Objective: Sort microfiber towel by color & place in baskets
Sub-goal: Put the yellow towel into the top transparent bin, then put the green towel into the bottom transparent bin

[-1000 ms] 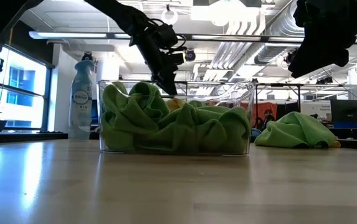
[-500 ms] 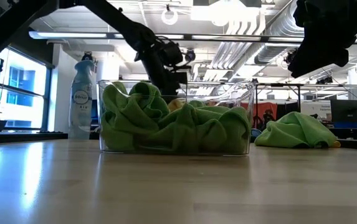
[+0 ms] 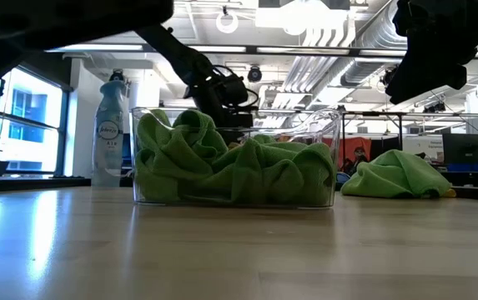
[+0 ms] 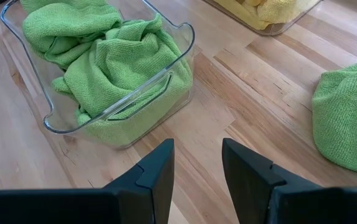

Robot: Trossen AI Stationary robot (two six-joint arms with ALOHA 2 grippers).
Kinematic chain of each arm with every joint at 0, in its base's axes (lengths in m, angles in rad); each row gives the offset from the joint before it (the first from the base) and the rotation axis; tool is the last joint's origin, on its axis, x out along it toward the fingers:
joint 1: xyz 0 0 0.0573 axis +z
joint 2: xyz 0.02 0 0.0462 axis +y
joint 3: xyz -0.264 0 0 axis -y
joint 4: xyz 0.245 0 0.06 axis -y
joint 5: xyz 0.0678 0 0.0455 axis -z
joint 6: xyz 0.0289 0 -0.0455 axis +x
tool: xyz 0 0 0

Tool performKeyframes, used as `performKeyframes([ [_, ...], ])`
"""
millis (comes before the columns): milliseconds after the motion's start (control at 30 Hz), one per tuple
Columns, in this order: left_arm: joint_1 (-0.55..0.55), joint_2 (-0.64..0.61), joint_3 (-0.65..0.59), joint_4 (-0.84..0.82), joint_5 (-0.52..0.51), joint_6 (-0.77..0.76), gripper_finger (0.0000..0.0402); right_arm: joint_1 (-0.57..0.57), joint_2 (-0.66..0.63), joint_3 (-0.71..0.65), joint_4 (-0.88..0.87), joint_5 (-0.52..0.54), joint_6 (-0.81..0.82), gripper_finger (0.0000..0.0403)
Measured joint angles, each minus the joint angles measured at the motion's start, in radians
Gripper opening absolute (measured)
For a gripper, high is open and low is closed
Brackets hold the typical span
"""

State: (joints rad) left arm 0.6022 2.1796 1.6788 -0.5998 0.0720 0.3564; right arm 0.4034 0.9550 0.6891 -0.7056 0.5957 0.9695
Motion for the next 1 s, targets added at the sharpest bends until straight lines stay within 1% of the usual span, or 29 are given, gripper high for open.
performKeyframes([
  [133, 0.000, 0.002, -0.001, 0.026, 0.003, -0.009, 0.0095, 0.000, 0.000, 0.000, 0.000, 0.000, 0.000, 0.0128],
  [433, -0.003, -0.020, -0.005, 0.015, -0.002, -0.023, 0.0095, 0.000, 0.000, 0.000, 0.000, 0.000, 0.000, 0.0128],
  [567, -0.003, -0.076, -0.007, -0.005, -0.007, -0.032, 0.0095, 0.000, 0.000, 0.000, -0.001, 0.000, 0.000, 0.0128],
  [800, -0.003, -0.212, -0.007, -0.073, -0.009, -0.015, 0.0095, 0.000, 0.000, 0.000, 0.001, 0.001, 0.000, 0.0128],
  [1000, -0.003, -0.303, -0.006, -0.112, -0.009, 0.005, 0.0095, -0.012, 0.000, 0.000, 0.025, 0.050, 0.000, 0.0128],
])
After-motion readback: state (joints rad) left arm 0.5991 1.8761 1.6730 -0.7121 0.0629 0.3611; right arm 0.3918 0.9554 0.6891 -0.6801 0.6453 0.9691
